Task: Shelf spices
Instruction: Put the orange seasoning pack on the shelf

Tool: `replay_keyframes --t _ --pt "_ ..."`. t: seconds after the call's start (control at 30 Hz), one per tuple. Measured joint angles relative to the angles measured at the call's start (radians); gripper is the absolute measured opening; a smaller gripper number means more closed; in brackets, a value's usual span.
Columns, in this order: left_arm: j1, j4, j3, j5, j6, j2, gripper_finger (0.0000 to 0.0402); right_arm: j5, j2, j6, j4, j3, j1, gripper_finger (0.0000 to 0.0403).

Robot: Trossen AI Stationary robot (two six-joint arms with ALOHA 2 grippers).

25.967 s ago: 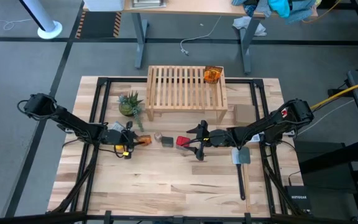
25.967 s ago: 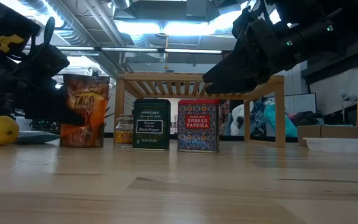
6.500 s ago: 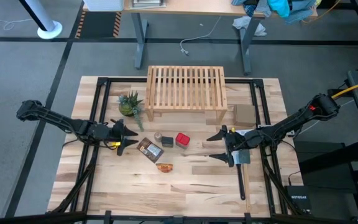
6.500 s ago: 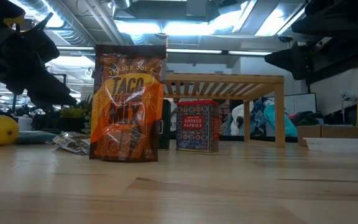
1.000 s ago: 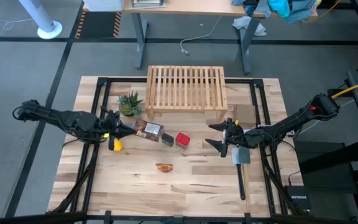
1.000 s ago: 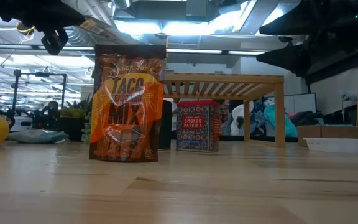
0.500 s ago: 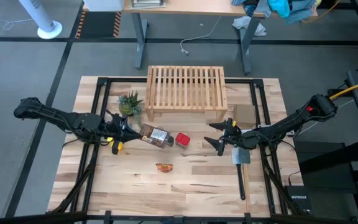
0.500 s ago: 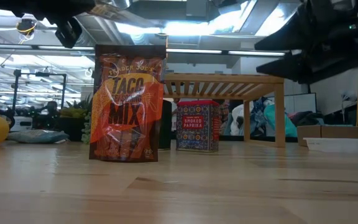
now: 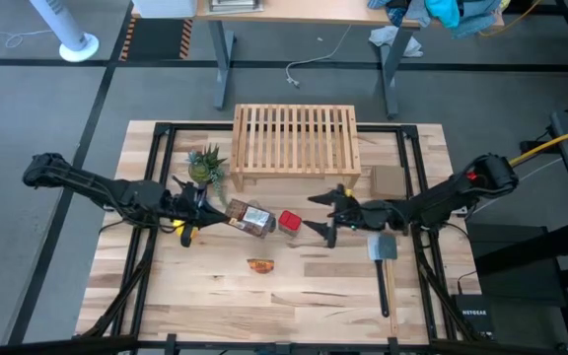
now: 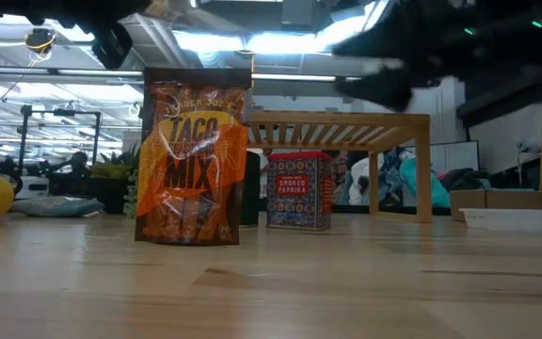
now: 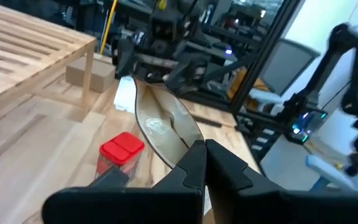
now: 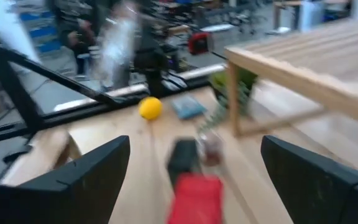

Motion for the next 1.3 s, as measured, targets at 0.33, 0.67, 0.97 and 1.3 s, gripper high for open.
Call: replay_keyframes --t 0.33,0.67,0.97,1.3 --pt "0.000 0.008 0.000 0.000 0.048 0.027 0.0000 -0.171 0.173 -0.066 -0.188 0.262 -0.079 0.0367" --pt "0.000 0.003 0.000 -0.001 0.068 0.029 0.0000 -0.301 0.250 -0.084 -0.066 0.322 -0.083 0.0367" --pt "0.000 0.004 0.000 -0.001 0.066 0.029 0.0000 -0.315 0.250 -0.064 -0.038 0.325 -0.083 0.0367" --pt "0.000 0.003 0.000 -0.002 0.066 0.028 0.0000 -0.314 0.241 -0.155 -0.147 0.325 -0.082 0.0355"
